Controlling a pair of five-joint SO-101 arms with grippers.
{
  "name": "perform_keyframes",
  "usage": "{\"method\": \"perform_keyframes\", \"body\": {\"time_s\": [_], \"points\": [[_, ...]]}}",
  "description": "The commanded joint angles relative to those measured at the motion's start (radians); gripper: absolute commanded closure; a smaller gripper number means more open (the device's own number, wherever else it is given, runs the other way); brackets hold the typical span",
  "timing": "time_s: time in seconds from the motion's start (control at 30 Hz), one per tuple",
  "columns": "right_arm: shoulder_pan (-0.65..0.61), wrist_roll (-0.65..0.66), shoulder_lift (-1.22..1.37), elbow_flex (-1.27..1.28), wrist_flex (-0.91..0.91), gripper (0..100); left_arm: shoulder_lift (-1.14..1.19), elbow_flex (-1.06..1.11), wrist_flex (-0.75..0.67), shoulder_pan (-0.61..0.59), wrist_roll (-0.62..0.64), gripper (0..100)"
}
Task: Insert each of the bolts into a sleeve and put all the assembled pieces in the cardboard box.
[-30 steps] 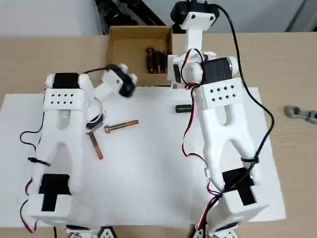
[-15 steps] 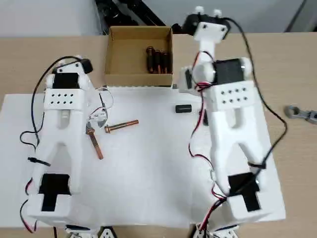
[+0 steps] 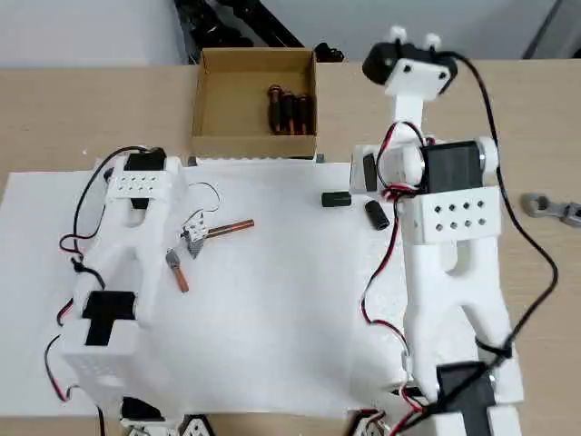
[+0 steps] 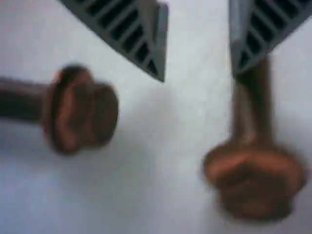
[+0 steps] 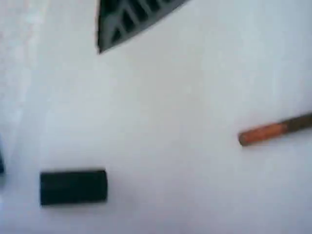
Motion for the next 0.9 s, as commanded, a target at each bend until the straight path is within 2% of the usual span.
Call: {"method": "perform_keyframes", "body": {"time_s": [0.0,0.13,0.27,0.47,0.53,0.73,0.87], "points": [[0.005,0.002,-0.084,0.057,0.005,80.0,0.009,-0.002,-0.069,-0.006,0.006,92],[0.005,0.005,-0.140,0.120,0.005,80.0,0.014,-0.002,-0.104,-0.008,-0.012,92],[0.005,0.008,-0.185,0.167,0.005,80.0,0.005,-0.008,-0.097,-0.057,-0.137,92],[0.005,0.005,-0.197,0.187,0.004,80.0,-0.026,-0.179,0.160,-0.163,-0.272,90],[0.002,0.003,-0.197,0.189,-0.008,80.0,-0.032,-0.245,0.255,-0.175,-0.249,86],[0.001,0.002,-0.197,0.189,-0.024,80.0,-0.063,-0.246,0.256,-0.175,-0.222,84],[0.001,0.002,-0.202,0.189,-0.018,80.0,-0.071,-0.219,0.256,-0.192,-0.129,84]]}}
